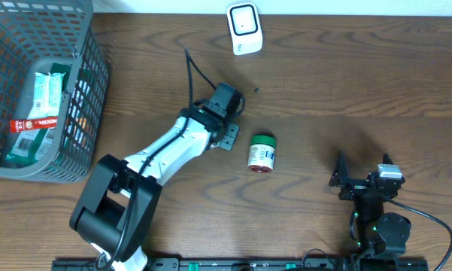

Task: Scan the item barcode

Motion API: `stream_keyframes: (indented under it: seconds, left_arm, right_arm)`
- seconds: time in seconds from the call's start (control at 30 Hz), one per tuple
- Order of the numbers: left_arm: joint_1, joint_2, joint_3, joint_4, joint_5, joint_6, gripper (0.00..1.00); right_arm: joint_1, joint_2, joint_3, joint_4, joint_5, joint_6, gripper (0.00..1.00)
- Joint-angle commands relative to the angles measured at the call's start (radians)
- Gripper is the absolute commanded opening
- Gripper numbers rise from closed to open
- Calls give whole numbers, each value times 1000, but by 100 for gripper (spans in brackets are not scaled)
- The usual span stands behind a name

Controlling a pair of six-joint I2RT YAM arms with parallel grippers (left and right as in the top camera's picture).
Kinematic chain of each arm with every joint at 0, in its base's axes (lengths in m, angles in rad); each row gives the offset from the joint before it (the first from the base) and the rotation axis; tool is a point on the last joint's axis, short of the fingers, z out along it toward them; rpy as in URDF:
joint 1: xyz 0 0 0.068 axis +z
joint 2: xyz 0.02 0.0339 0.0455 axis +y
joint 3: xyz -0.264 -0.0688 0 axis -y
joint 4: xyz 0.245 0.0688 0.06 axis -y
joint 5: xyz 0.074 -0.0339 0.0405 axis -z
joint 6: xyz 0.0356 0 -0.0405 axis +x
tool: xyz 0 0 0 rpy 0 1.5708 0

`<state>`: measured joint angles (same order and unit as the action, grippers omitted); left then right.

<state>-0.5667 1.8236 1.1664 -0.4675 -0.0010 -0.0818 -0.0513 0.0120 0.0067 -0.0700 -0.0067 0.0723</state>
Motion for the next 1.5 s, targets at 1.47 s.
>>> stream_keyframes:
  seconds: [1.47]
  left_arm:
    - [-22, 68, -105, 59, -142, -71, 34]
  right_arm:
    - [-7, -5, -2, -3, 2, 13, 99]
